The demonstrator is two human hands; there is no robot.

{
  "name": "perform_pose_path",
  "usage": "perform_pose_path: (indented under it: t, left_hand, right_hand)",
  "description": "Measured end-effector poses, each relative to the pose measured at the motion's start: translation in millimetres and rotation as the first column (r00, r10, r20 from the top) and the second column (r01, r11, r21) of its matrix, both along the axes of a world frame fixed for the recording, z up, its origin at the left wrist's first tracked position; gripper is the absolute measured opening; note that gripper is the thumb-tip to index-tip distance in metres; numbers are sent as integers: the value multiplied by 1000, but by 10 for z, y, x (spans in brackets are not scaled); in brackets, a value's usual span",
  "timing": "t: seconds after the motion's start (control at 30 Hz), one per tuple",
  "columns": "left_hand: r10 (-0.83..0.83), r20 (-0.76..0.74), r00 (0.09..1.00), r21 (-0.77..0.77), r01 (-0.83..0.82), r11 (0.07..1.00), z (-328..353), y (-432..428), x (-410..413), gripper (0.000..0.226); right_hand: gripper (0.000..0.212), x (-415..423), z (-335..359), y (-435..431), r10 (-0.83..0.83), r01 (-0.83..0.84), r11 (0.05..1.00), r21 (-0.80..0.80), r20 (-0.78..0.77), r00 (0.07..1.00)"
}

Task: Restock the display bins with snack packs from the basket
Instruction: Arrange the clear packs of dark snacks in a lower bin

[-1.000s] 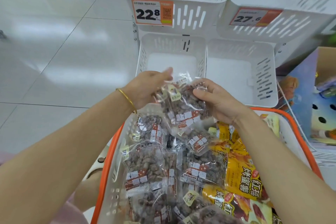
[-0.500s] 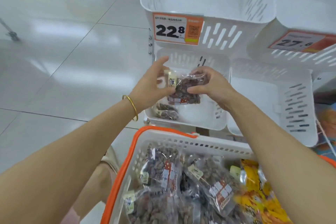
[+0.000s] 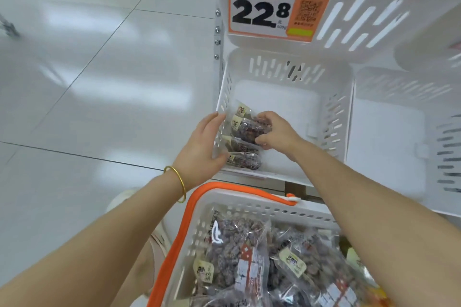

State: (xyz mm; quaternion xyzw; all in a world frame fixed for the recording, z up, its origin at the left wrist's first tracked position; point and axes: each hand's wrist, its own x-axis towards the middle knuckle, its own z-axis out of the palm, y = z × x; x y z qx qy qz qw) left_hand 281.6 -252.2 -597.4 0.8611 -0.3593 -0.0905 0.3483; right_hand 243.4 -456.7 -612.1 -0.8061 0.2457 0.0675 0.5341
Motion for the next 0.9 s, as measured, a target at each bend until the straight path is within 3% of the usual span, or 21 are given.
perform_pose_path:
  t: [0.07,0.2,0.43,0.7,0.9]
  left_hand:
    - [14,0,1000,-19,-14,1000,1,-8,-11,71]
    - [19,-11,1000,-36,-19,999,18,-7,-23,69]
    - [19,-44,999,-27,-20,999,42,7,-49,68]
    - [39,-113,993,-70,-47,996,77,20,-82,71]
    - [39,-113,993,-55,-45,997,97,23,-93,66]
  right_hand:
    - [52,-25,29,-3,13,-13,1000,0,32,999]
    - [47,-58,0,86,98,-59,970,-236,153,983]
    - [66,-63,84,4,218,-222,956,-192,-40,975]
    - [49,-79,-42,100,310,-229,847,-480,96,946]
    - [50,-40,-15,91,291,-267,882,-388,5,957]
